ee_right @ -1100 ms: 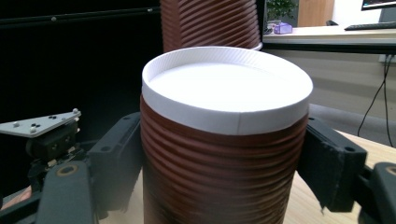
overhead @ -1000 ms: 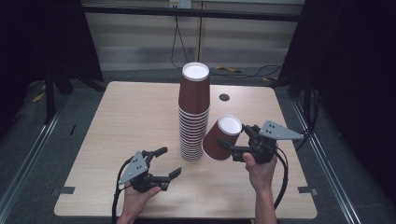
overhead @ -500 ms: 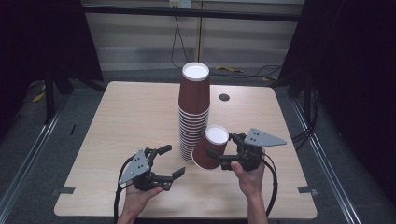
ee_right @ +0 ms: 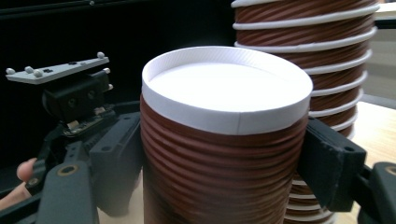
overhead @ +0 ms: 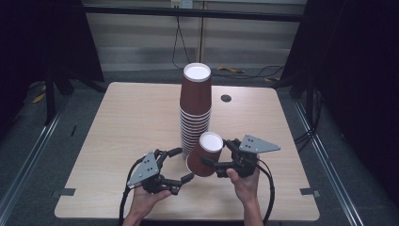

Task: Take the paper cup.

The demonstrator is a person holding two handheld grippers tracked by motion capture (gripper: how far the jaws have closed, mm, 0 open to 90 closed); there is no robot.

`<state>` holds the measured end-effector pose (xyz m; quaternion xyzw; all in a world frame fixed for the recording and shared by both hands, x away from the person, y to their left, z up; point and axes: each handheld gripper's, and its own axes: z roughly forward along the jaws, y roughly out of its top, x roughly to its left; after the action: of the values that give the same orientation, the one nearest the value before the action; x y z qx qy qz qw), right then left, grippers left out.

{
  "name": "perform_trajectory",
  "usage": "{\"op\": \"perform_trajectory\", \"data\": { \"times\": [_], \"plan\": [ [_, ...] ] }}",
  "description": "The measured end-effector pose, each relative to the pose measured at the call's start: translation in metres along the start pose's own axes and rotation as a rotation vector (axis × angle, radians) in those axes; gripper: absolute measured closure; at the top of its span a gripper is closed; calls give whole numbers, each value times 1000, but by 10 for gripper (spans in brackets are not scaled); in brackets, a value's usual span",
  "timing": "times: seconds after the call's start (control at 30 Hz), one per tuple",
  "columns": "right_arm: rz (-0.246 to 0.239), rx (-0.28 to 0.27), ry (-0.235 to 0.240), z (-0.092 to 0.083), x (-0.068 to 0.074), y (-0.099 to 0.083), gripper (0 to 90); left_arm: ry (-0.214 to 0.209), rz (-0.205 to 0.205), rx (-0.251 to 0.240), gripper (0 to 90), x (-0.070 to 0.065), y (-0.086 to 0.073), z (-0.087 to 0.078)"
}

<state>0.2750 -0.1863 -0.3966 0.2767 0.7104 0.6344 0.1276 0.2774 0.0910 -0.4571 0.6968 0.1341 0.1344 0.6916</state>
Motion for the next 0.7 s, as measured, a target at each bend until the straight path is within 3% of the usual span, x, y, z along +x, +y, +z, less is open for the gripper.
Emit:
{"op": "perform_trajectory", "data": {
  "times": [0.3, 0.43, 0.7],
  "plan": [
    [27, -13, 33, 7, 1, -9, 228, -27, -21, 29, 146, -2, -7, 13],
    [33, -11, 42, 11, 2, -11, 228, -15, -27, 50, 86, -3, -9, 19],
    [35, -7, 64, 18, 7, -13, 229, -26, -38, 50, 65, -1, -10, 24]
  ]
}}
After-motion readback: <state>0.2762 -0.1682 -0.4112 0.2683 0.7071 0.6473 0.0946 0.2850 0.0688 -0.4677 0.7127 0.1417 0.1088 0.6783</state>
